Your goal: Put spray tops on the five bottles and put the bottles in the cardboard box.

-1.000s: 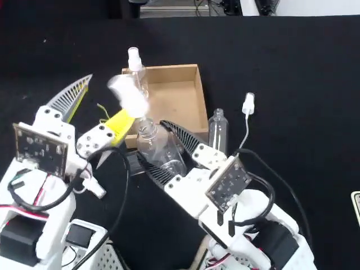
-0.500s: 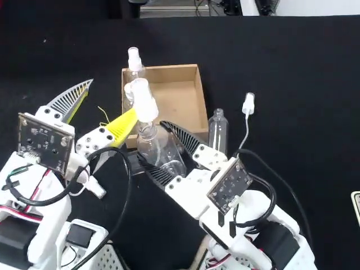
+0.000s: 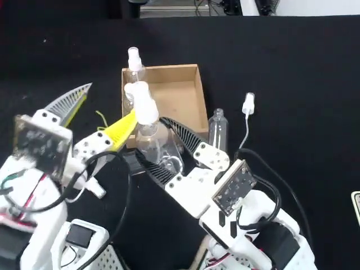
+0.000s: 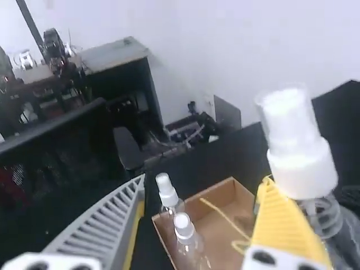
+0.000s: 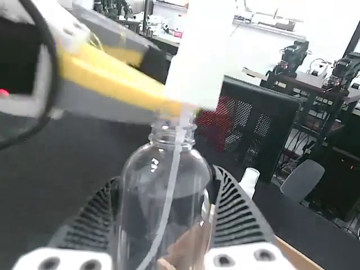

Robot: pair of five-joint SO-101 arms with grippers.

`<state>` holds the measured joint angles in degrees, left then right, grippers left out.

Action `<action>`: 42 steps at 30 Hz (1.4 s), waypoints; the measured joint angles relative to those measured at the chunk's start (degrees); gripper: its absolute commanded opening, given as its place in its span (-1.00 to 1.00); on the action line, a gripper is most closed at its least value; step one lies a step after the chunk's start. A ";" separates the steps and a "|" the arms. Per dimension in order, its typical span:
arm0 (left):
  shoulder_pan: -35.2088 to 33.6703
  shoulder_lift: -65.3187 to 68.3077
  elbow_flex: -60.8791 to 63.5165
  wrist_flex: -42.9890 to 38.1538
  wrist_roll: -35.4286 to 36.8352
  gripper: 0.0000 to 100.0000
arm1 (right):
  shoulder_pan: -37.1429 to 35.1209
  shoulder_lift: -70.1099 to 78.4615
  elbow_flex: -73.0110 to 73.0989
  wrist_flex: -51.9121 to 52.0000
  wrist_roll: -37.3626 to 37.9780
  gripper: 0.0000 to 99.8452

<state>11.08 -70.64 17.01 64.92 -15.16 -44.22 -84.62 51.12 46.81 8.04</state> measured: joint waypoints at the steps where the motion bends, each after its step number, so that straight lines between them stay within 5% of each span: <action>1: 0.00 -0.09 -0.88 0.18 -0.18 -0.42 | 0.00 0.00 0.00 0.00 0.00 -0.98; 18: -0.70 -0.09 -4.66 6.51 -1.93 -0.42 | 0.53 0.00 0.00 -0.70 0.00 -0.98; 26: -18.11 -0.18 -4.92 7.12 -2.81 -0.42 | 17.05 0.00 0.00 -7.91 -7.82 -0.98; 33: -25.14 -0.09 9.58 5.98 -1.58 -0.42 | 35.52 2.11 2.90 -18.73 -14.51 -0.98; 42: -28.84 -8.18 39.56 -9.93 11.16 -0.42 | 38.24 28.84 2.90 -34.64 -14.68 -0.98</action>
<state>-17.76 -78.81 56.57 54.99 -4.00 -5.98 -55.78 54.02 12.18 -6.64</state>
